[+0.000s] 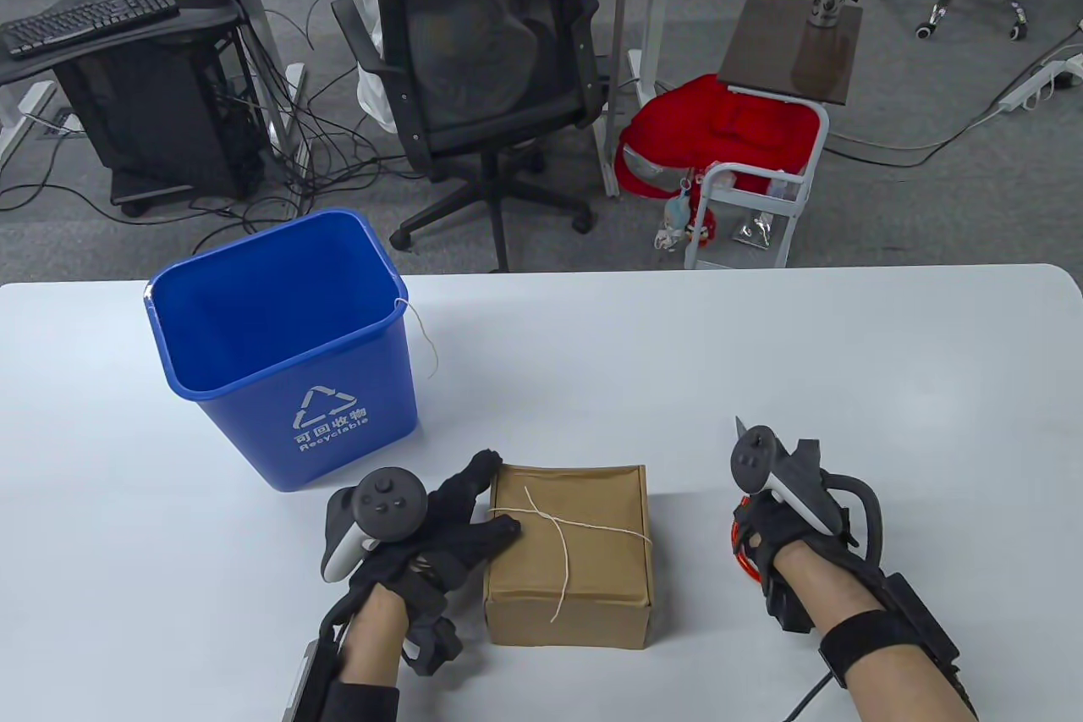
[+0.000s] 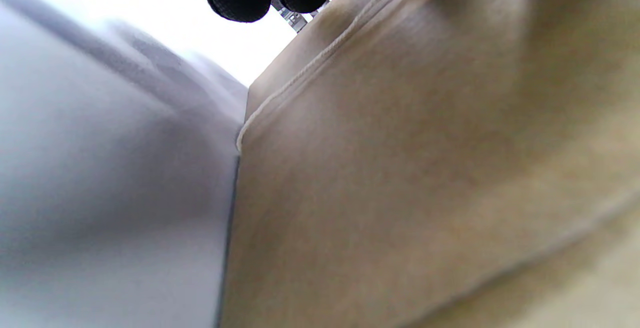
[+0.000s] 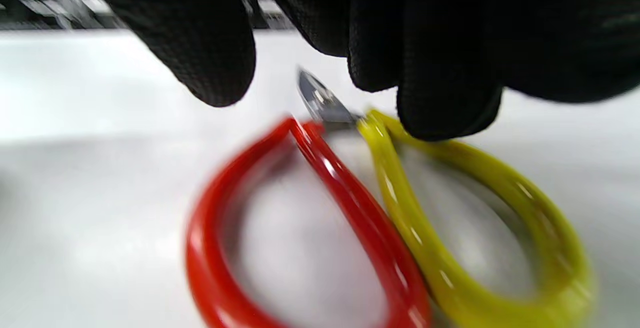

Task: Cut the packaging cotton rope with scissors

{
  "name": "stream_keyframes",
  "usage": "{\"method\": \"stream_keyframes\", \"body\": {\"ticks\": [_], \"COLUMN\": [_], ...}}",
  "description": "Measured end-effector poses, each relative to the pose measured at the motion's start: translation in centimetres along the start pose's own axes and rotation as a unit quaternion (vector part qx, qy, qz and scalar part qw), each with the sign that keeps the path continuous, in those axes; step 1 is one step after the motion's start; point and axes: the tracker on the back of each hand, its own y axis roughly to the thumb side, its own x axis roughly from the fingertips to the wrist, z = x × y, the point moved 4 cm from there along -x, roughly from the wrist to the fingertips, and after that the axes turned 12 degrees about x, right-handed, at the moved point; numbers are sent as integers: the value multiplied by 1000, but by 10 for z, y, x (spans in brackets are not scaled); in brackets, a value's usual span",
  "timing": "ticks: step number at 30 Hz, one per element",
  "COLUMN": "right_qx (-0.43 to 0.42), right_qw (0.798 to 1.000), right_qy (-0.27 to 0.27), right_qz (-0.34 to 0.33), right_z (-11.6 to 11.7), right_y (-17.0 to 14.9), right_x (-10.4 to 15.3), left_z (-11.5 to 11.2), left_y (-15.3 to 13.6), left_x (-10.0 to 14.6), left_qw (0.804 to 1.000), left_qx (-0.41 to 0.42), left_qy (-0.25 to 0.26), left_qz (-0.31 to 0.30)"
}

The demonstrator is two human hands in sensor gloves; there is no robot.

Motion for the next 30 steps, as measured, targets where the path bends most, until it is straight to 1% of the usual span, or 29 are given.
{"method": "stream_keyframes", "body": {"ticks": [2, 3, 4, 5, 6, 8, 10, 13, 14, 16, 17, 18, 19, 20, 22, 23, 25, 27, 30], "right_qx": [-32, -43, -51, -51, -51, -38, -18, -4, -6, -23, -40, -48, -60, -65, -57, -45, 13, 8, 40], "right_qw": [997, 994, 989, 986, 978, 966, 944, 919, 913, 902, 897, 894, 893, 891, 881, 883, 886, 885, 887], "right_qy": [-43, -58, -84, -94, -115, -152, -200, -225, -219, -185, -133, -96, -46, -23, 0, 8, 39, 66, 71], "right_qz": [-55, -78, -107, -131, -165, -206, -263, -325, -343, -390, -420, -434, -444, -449, -469, -467, -462, -462, -455], "right_z": [-17, -24, -34, -39, -48, -61, -71, -77, -76, -74, -68, -64, -58, -55, -50, -48, -40, -37, -37], "right_y": [10, 15, 22, 27, 36, 51, 69, 91, 96, 108, 117, 122, 127, 132, 141, 145, 153, 159, 166], "right_x": [11, 15, 23, 28, 36, 50, 65, 76, 78, 78, 76, 74, 73, 71, 70, 70, 68, 66, 64], "left_z": [0, 0, 0, 0, 0, 0, 0, 0, 0, 0, 0, 0, 0, 0, 0, 0, 0, 0, 0], "left_y": [0, 0, 0, 0, 0, -1, -1, -1, -1, -1, -1, -2, -2, -2, -2, -2, -2, -2, -2], "left_x": [0, 0, 0, 0, 0, 0, 0, 0, 0, 0, 0, 0, 0, 0, 0, 0, 0, -1, -1], "left_qw": [1000, 1000, 1000, 1000, 1000, 1000, 1000, 1000, 1000, 1000, 1000, 1000, 1000, 1000, 1000, 1000, 1000, 1000, 1000], "left_qx": [2, 3, 4, 3, 2, 4, 8, 14, 13, 14, 15, 16, 17, 17, 16, 16, 18, 17, 16], "left_qy": [1, 1, 0, 0, 1, 0, 0, 0, 0, 0, 0, 0, 0, 0, 0, 0, 1, 1, -1], "left_qz": [0, -1, 0, 0, 0, 0, -1, -2, -2, -2, -2, -2, -3, -3, -3, -3, -3, -4, -4]}}
